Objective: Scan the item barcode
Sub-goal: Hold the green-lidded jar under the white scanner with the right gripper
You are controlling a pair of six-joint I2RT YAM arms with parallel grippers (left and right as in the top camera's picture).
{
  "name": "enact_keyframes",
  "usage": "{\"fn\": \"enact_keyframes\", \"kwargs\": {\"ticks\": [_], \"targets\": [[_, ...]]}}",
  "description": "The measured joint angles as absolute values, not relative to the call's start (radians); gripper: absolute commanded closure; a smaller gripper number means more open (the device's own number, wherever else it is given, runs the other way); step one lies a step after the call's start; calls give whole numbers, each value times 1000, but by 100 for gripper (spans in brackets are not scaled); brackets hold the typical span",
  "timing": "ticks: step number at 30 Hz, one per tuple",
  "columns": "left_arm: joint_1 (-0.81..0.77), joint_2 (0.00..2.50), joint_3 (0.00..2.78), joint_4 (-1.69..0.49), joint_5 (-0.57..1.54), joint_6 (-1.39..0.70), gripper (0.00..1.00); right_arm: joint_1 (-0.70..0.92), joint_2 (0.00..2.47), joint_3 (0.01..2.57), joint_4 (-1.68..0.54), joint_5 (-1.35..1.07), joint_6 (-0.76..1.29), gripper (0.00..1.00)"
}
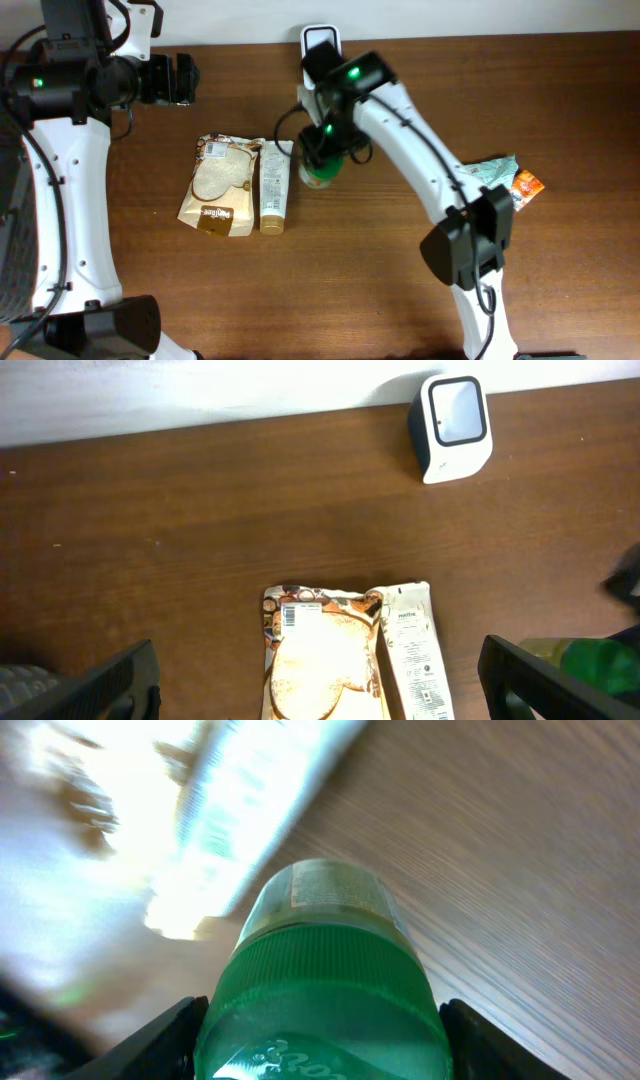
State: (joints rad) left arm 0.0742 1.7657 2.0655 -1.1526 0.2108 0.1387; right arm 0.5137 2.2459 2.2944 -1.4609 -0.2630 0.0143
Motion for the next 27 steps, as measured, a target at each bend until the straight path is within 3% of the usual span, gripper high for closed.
{"fn": "enact_keyframes", "kwargs": {"ticks": [7, 14, 21, 24, 27], "targets": [[74, 1766, 2065, -1153, 210, 139, 1, 231, 2243, 2390, -1477, -952, -55, 39], [74, 1766, 2065, -1152, 210, 139, 1, 57, 2244, 2390, -1477, -1259, 2, 39], [74, 1766, 2065, -1152, 211, 139, 1, 75, 2243, 2391, -1442, -1234, 24, 41], [74, 1766, 2065, -1153, 211, 139, 1, 141, 2244, 2392, -1306, -1007, 84, 41], [75, 1766, 2065, -1152, 210, 139, 1, 241, 2244, 2392, -1147, -626, 120, 41]]}}
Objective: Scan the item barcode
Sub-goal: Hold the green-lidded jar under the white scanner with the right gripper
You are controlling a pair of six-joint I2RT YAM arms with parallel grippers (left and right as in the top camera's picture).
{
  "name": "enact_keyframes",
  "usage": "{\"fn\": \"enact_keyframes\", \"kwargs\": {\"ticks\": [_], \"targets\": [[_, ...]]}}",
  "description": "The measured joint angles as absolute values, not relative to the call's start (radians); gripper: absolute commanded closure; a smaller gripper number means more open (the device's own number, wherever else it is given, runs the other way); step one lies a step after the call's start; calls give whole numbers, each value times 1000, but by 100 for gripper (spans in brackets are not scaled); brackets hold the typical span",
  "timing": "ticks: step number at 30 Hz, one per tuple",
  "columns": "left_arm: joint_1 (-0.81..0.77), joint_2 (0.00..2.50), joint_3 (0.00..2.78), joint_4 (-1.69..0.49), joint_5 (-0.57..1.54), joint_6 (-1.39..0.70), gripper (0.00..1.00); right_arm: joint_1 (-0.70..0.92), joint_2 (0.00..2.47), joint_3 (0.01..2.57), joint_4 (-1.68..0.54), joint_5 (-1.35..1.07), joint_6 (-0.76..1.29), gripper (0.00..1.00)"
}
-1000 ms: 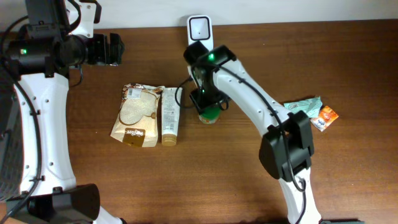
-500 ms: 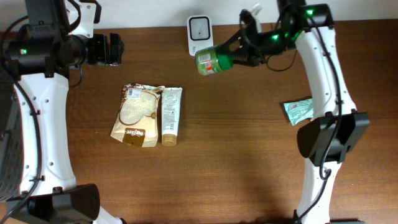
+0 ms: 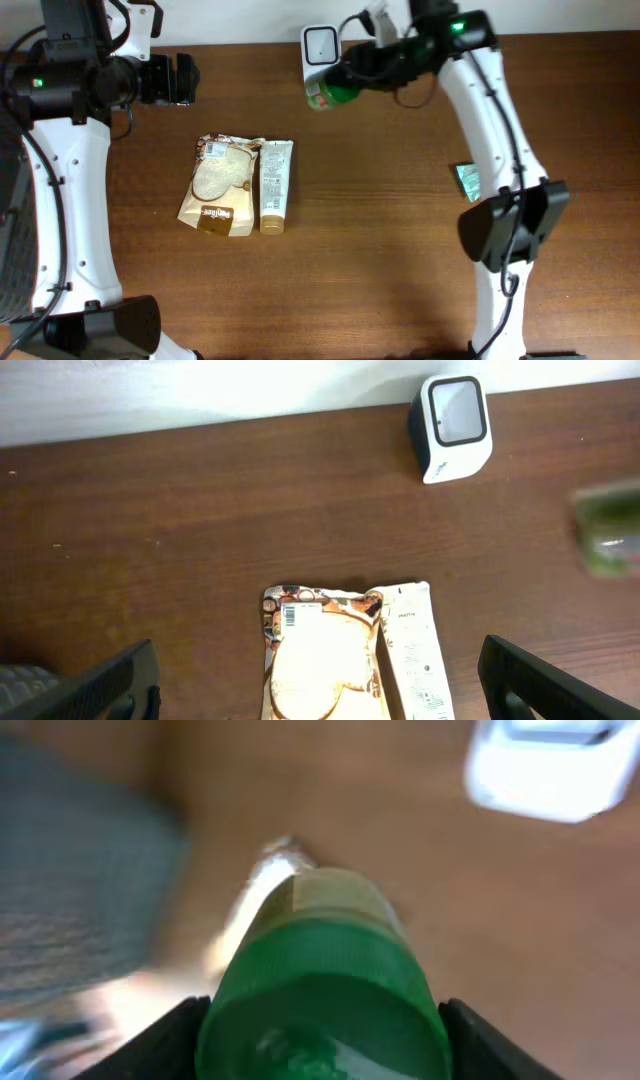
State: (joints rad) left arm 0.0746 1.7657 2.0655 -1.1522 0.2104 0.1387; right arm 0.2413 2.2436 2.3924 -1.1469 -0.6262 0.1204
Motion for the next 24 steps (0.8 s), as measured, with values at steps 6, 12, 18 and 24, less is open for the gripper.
{"fn": "enact_keyframes", "kwargs": {"ticks": [6, 12, 18, 24], "targets": [[75, 1766, 2065, -1151, 210, 139, 1, 387, 2253, 2346, -688, -22, -54, 45], [74, 1766, 2065, -1152, 211, 139, 1, 391, 2417, 2338, -331, 75, -432, 44], [74, 1766, 2065, -1152, 210, 139, 1, 391, 2493, 2325, -213, 102, -819, 41], [74, 1766, 2065, -1153, 210, 139, 1, 391, 2493, 2325, -208, 116, -1000, 41]]}}
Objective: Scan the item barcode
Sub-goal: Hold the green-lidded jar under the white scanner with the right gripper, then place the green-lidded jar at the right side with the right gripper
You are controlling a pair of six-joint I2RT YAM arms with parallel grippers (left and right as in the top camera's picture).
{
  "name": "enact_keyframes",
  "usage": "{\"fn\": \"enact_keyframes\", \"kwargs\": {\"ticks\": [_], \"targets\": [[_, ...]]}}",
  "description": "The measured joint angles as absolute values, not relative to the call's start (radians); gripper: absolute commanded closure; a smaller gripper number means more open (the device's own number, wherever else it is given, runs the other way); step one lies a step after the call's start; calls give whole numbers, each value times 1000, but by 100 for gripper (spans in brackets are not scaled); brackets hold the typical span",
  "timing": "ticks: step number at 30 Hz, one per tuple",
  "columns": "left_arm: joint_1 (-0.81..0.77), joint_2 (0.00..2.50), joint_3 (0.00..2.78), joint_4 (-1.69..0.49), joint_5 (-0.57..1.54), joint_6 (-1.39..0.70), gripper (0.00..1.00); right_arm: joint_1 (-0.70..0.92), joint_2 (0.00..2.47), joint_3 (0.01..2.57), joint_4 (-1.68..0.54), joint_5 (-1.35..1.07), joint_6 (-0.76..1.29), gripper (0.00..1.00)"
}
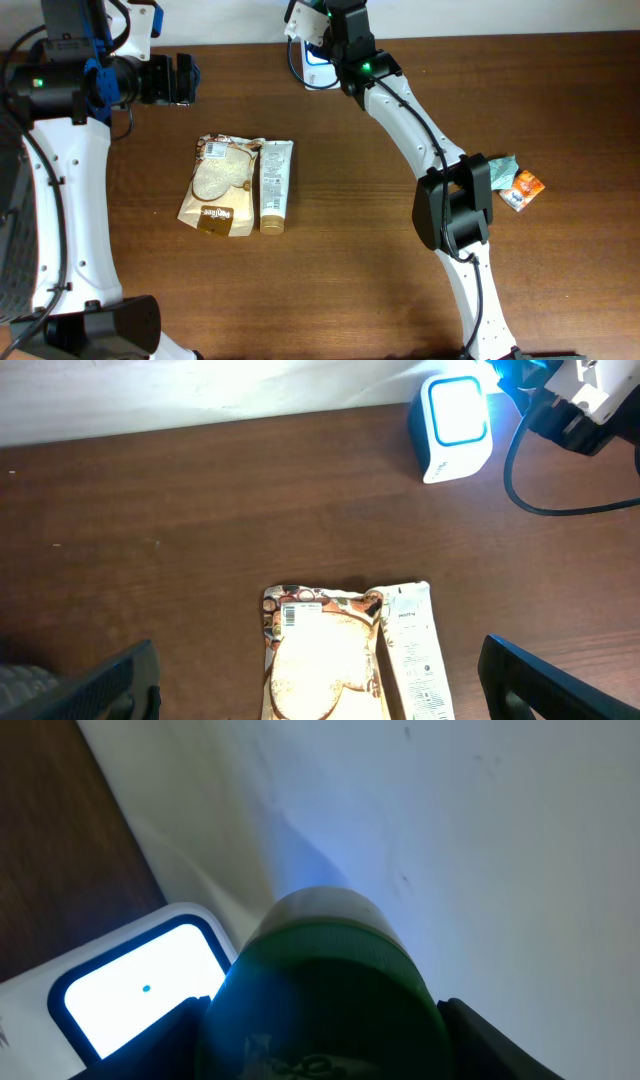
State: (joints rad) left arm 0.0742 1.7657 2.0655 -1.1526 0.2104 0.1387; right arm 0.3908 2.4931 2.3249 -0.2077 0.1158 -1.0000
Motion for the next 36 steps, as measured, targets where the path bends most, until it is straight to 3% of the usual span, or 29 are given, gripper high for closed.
{"fn": "enact_keyframes", "kwargs": {"ticks": [16, 22, 26, 29, 34, 36], "targets": [[74, 1766, 2065, -1152, 210, 139, 1, 391, 2493, 2324, -236, 110, -1019, 40], [74, 1766, 2065, -1152, 210, 139, 1, 389, 2484, 2323, -289, 65, -820, 40], [74, 1766, 2065, -1153, 211, 139, 1, 381, 2360, 2308, -539, 11, -522, 40], [74, 1766, 2065, -1151, 211, 139, 1, 377, 2172, 2309, -896, -26, -295, 40], [74, 1766, 2065, -1152, 210, 139, 1, 376, 2096, 2307, -1308, -104, -176, 46], [74, 1766, 2065, -1152, 210, 139, 1, 374, 2115, 2238, -1330, -107, -150, 46]]}}
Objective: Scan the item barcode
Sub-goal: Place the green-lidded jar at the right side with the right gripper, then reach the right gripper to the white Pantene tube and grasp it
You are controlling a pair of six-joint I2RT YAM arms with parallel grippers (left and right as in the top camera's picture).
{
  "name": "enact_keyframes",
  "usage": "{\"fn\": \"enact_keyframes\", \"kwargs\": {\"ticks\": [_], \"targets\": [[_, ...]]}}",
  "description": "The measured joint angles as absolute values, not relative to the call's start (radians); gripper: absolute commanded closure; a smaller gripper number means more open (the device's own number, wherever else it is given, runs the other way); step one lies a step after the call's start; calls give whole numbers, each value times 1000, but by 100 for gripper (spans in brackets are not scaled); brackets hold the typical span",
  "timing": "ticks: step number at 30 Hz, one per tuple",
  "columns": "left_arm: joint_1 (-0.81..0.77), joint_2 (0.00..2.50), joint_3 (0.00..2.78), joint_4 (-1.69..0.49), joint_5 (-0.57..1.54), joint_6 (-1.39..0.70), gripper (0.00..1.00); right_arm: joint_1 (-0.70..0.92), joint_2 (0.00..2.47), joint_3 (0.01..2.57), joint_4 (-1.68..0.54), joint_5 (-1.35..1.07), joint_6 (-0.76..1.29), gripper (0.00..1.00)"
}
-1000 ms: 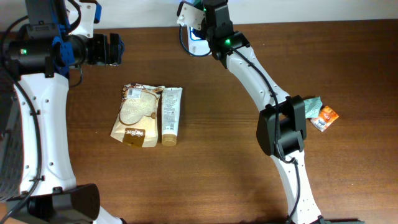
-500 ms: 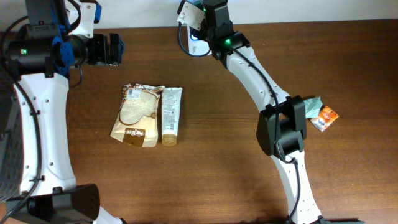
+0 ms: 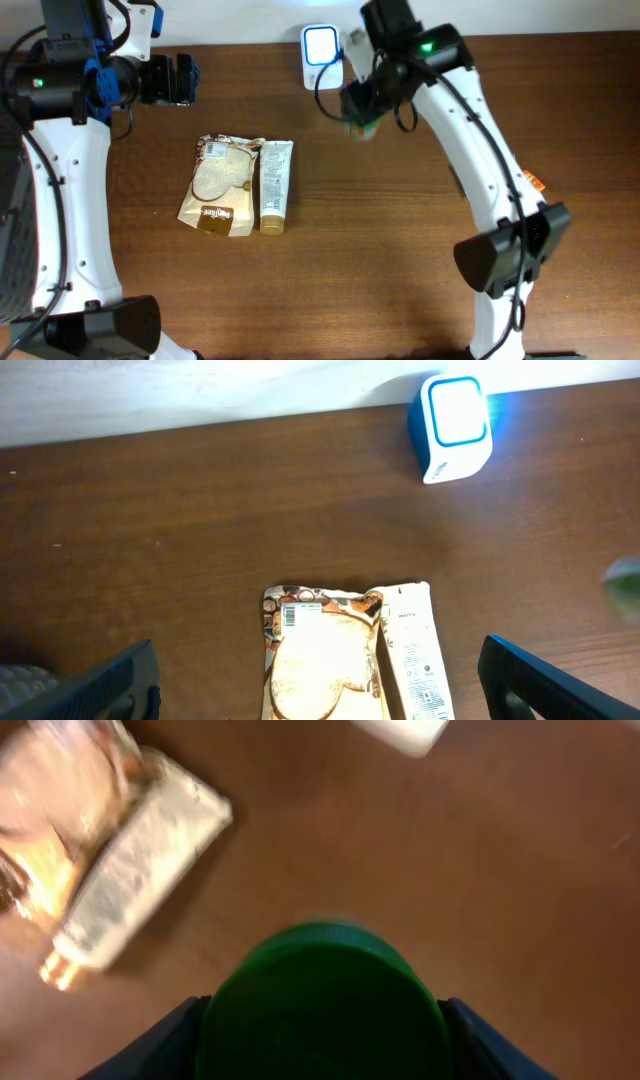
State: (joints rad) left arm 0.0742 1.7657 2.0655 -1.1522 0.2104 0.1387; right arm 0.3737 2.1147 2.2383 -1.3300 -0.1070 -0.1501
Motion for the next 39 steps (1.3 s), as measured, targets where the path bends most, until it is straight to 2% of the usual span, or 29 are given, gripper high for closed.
{"fn": "enact_keyframes", "kwargs": {"ticks": [4, 6, 11, 14, 25, 27, 30, 34, 39], "targets": [[74, 1766, 2065, -1153, 211, 139, 1, 340, 2147, 2020, -1257, -76, -25, 46], [74, 1766, 2065, -1152, 210, 139, 1, 264, 2150, 1952, -1217, -41, 61, 46], [74, 1766, 2065, -1153, 211, 139, 1, 29, 2150, 1926, -1155, 22, 192, 46], [74, 1766, 2065, -1152, 210, 139, 1, -42, 2150, 1913, -1150, 30, 209, 45], [74, 1766, 2065, -1153, 210, 139, 1, -64, 2149, 1799, -928, 30, 214, 44], [74, 1766, 2065, -1153, 210, 139, 1, -64, 2149, 1799, -931, 30, 214, 24], [74, 1766, 2065, -1153, 210, 139, 1, -65, 2149, 1801, -987, 30, 214, 13], [74, 1766, 2065, -1153, 210, 139, 1, -60, 2151, 1925, -1171, 30, 213, 9], [74, 1766, 2065, -1153, 210, 139, 1, 14, 2098, 2149, -1316, -7, 214, 10]]}}
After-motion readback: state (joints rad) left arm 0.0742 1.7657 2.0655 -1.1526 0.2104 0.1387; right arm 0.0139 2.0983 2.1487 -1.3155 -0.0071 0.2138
